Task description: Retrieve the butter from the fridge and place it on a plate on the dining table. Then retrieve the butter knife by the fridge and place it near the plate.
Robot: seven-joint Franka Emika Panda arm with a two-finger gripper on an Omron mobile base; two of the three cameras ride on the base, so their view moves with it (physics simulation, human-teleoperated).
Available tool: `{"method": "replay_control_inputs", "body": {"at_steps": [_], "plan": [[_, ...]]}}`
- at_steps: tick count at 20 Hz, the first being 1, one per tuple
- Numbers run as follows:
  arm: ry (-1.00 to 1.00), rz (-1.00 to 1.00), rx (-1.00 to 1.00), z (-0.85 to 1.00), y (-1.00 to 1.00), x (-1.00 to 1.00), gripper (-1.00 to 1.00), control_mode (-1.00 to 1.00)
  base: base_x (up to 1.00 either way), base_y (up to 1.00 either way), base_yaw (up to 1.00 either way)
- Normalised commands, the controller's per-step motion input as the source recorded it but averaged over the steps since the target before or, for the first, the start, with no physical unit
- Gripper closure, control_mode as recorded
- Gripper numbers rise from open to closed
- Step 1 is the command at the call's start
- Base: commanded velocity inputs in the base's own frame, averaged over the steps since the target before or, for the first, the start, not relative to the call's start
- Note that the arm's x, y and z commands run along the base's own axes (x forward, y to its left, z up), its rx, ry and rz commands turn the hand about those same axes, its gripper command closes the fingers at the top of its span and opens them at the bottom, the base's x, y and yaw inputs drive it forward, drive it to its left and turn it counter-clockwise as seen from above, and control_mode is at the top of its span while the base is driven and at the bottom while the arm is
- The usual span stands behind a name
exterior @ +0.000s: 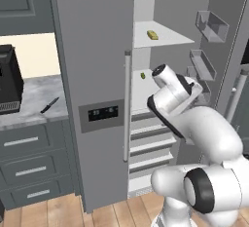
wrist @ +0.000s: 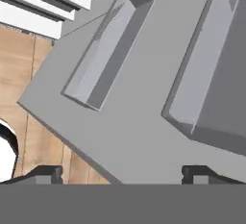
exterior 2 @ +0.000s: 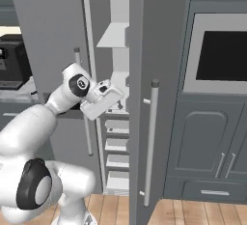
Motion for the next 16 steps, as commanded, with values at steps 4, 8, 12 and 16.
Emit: {"method": "replay_control_inputs", "body": {"at_steps": [4, 8, 12, 16], "plan": [[0.03, 0.00, -0.20, 0.00, -0.08, 0.66, -1.00, -1.00, 0.00, 0.00, 0.00], [-0.01, 0.00, -0.22, 0.00, 0.00, 0.59, -1.00, -1.00, 0.00, 0.00, 0.00], [-0.01, 0.00, -0.17, 0.00, -0.06, 0.30, -1.00, -1.00, 0.00, 0.00, 0.00], [-0.09, 0.00, -0.10, 0.00, -0.37, 0.00, -1.00, -1.00, 0.00, 0.00, 0.00]]}}
